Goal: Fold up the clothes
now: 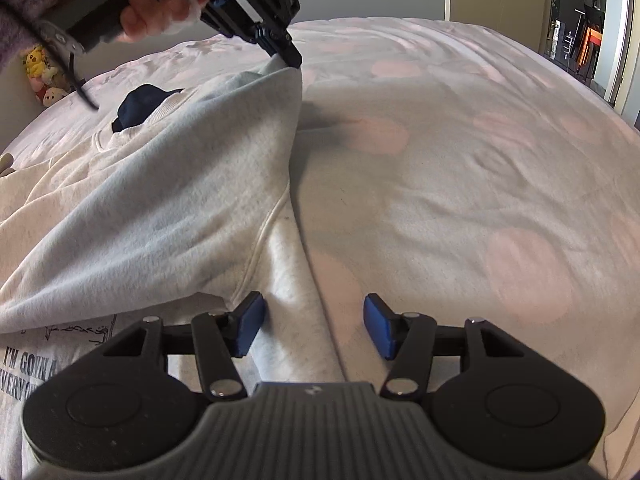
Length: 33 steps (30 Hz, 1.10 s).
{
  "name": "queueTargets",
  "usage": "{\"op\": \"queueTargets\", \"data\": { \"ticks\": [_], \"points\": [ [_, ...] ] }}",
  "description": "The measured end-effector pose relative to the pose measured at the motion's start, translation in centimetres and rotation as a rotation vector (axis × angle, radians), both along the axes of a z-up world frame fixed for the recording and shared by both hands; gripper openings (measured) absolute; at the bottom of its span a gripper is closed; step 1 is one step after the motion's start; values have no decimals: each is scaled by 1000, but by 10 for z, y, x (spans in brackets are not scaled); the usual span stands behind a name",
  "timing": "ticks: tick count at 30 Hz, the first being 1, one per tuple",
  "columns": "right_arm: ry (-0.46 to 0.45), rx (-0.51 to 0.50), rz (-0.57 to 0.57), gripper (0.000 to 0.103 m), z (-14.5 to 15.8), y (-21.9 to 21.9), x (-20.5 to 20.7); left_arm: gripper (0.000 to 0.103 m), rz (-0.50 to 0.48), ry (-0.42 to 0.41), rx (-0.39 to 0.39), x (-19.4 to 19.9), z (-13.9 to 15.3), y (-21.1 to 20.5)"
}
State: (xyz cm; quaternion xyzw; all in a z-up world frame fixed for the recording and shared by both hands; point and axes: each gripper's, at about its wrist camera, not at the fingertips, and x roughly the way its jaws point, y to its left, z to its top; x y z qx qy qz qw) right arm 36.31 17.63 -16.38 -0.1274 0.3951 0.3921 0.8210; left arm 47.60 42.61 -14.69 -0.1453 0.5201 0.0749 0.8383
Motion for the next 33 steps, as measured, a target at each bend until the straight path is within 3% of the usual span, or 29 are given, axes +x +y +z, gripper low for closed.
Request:
{"op": "queueTargets", "data": {
  "ticks": [5, 9, 11, 13, 16, 21, 22, 24, 25, 30, 33],
  "points": [
    [7, 2, 1, 59, -1, -3, 0, 3, 29, 17, 16, 9, -22, -6],
    [13, 7, -1, 60, 0, -6, 0, 9, 31, -29, -9, 3, -7, -2],
    [12, 5, -1, 60, 0, -7, -1, 30, 18, -73, 2, -2, 8, 0],
    [11, 4, -1, 60, 0, -7, -1, 39, 4, -77, 13, -9, 20, 1],
    [10, 2, -2, 60, 0, -7, 0, 39, -26, -58, 36, -23, 26, -2],
    [3, -8, -1, 61, 0, -5, 1, 39, -43, 23, 50, -39, -2, -10],
    [3, -8, 0, 61, 0, -5, 1, 38, -44, 24, 34, -41, -8, -10],
    [6, -7, 2, 61, 0, -6, 1, 8, -38, 21, 36, -43, -19, -11],
    [6, -7, 4, 61, 0, -7, 2, 2, -31, 21, 69, -42, -22, -11],
    [0, -12, 1, 61, -2, -6, 3, 0, 41, -3, 218, -39, -27, -3],
    [-7, -13, -5, 61, -2, -6, 5, 0, 105, -25, 231, -42, -23, 9]
  ]
}}
